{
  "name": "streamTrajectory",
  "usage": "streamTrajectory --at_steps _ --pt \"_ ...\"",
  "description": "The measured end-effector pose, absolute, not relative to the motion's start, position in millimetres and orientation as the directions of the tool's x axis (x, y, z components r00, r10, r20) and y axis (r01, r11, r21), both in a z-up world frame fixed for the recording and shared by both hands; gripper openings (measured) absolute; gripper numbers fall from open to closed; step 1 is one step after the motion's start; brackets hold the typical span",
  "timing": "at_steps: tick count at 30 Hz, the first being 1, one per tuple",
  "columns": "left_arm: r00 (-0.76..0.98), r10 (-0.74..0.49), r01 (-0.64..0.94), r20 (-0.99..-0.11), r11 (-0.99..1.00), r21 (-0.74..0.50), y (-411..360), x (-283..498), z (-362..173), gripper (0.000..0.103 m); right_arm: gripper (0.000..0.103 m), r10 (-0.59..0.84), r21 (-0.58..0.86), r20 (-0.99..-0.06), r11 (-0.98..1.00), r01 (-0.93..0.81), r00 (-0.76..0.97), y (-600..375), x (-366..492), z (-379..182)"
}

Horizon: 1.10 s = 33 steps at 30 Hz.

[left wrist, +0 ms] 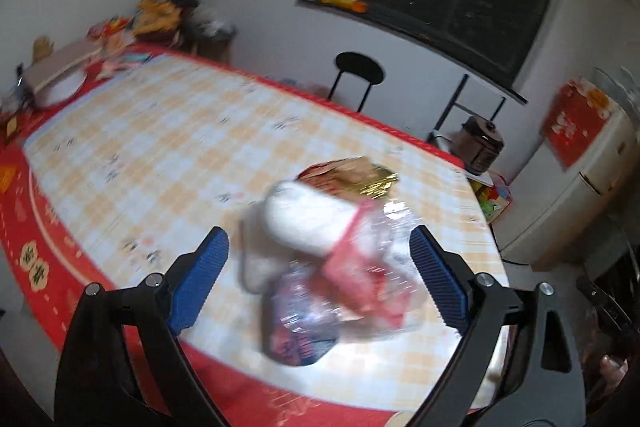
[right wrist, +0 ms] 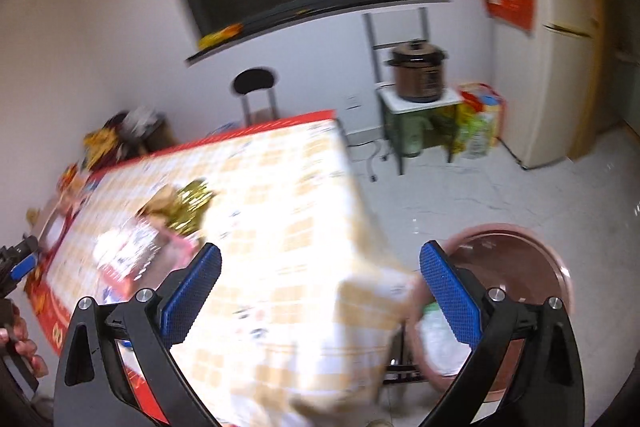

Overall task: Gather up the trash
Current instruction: 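Grasp the clear plastic tray with pink label using the right tool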

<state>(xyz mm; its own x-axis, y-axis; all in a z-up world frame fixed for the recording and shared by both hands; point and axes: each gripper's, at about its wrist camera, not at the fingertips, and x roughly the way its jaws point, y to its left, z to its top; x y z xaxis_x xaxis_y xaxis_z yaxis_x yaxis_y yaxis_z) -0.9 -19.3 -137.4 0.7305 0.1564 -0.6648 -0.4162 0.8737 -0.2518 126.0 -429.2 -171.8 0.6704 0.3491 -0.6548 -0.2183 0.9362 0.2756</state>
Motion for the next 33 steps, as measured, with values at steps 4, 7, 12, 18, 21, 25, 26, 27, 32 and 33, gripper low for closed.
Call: streamTrajectory --at_steps 4,7,12,18,21,25,26,27,32,33 --pt "0.719 0.142 -0.410 -0.680 0.877 -0.249 3.3 -11.3 -148.7 0.090 0.098 0.359 0.262 -0.671 0.933 -0.245 0.649 -387.0 123.7 -170.8" --pt "0.719 0.109 -0.392 -0.687 0.879 -0.270 17.4 -8.3 -156.3 0.088 0.098 0.362 0.236 -0.679 0.931 -0.278 0.638 -353.3 118.8 -167.8" --pt "0.715 0.056 -0.370 -0.697 0.876 -0.310 43.3 -6.3 -171.2 0.085 0.098 0.361 0.172 -0.704 0.922 -0.347 0.611 -293.6 109.3 -167.0" --pt "0.707 -0.029 -0.334 -0.707 0.867 -0.369 69.2 -3.0 -193.5 0.081 0.098 0.340 0.062 -0.737 0.895 -0.442 0.584 -219.9 100.9 -174.0" --pt "0.702 -0.070 -0.311 -0.709 0.865 -0.393 80.4 -4.0 -202.8 0.080 0.098 0.317 -0.004 -0.753 0.874 -0.486 0.577 -183.1 98.5 -181.2" --pt "0.689 -0.105 -0.292 -0.717 0.865 -0.408 99.6 -3.4 -212.8 0.080 0.098 0.284 -0.101 -0.779 0.824 -0.557 0.560 -135.1 97.1 -196.0" --pt "0.688 -0.112 -0.286 -0.717 0.866 -0.410 106.5 -2.8 -214.2 0.080 0.098 0.271 -0.121 -0.782 0.817 -0.563 0.562 -128.0 97.8 -199.2" --pt "0.687 -0.116 -0.282 -0.717 0.867 -0.411 110.3 -2.5 -214.9 0.080 0.098 0.251 -0.151 -0.787 0.807 -0.571 0.564 -115.7 96.6 -204.2" --pt "0.686 -0.144 -0.242 -0.713 0.879 -0.411 128.2 1.2 -217.2 0.080 0.098 0.182 -0.235 -0.794 0.788 -0.568 0.581 -88.2 95.4 -217.2" --pt "0.684 -0.148 -0.239 -0.715 0.880 -0.411 130.3 2.2 -219.0 0.080 0.098 0.169 -0.251 -0.794 0.785 -0.567 0.584 -84.5 94.9 -219.7"
